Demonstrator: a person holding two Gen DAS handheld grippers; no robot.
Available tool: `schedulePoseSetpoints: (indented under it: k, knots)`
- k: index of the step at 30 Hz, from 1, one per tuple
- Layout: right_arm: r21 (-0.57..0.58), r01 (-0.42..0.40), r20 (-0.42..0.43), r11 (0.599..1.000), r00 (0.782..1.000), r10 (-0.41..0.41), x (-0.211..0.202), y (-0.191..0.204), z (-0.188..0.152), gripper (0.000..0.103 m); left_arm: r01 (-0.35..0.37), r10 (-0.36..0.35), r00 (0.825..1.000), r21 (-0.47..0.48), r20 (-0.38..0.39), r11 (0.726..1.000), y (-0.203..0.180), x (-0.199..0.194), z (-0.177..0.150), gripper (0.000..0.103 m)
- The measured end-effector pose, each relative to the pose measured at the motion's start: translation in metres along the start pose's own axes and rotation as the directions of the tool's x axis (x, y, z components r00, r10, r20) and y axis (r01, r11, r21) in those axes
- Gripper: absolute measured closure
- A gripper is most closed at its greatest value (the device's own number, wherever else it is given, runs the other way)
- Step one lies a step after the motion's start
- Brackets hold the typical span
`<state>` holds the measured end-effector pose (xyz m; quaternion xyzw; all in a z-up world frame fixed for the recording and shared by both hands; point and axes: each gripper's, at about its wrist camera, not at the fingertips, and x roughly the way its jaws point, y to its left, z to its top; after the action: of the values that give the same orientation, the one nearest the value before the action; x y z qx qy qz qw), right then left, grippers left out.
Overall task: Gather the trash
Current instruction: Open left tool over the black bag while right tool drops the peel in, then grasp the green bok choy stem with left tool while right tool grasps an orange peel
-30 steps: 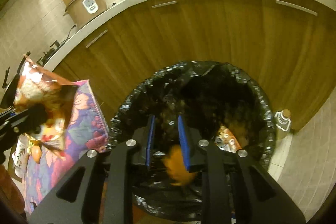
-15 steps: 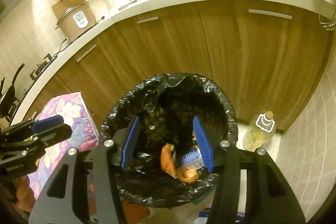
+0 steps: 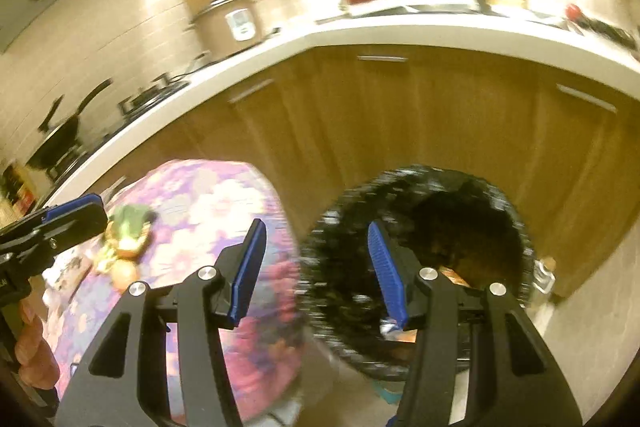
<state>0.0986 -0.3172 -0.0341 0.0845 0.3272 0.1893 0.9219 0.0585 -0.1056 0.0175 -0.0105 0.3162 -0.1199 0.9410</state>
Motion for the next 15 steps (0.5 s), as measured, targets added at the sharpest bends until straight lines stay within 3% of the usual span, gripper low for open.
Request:
schedulePoseSetpoints:
  k: [6,11,15]
  knots:
    - [-0.124,-0.08,-0.043,0.989,0.996,0.075,0.022,0.071,-0.005,0.054,-0.104,0.115,0.991,-0.138,0.07,0.985,0.074,-0.05,-0.024,0.04]
    - [-0.223,-0.157,-0.104,0.962,0.985,0.137,0.048,0.135,-0.02,0.054,-0.168,0.188,0.981,-0.256,0.052,0.952,0.14,-0.071,-0.046,0.04]
    - [-0.291,-0.208,-0.148,0.934,0.974,0.171,0.064,0.171,-0.031,0.054,-0.117,0.134,0.991,-0.347,0.025,0.931,0.181,-0.071,-0.065,0.04]
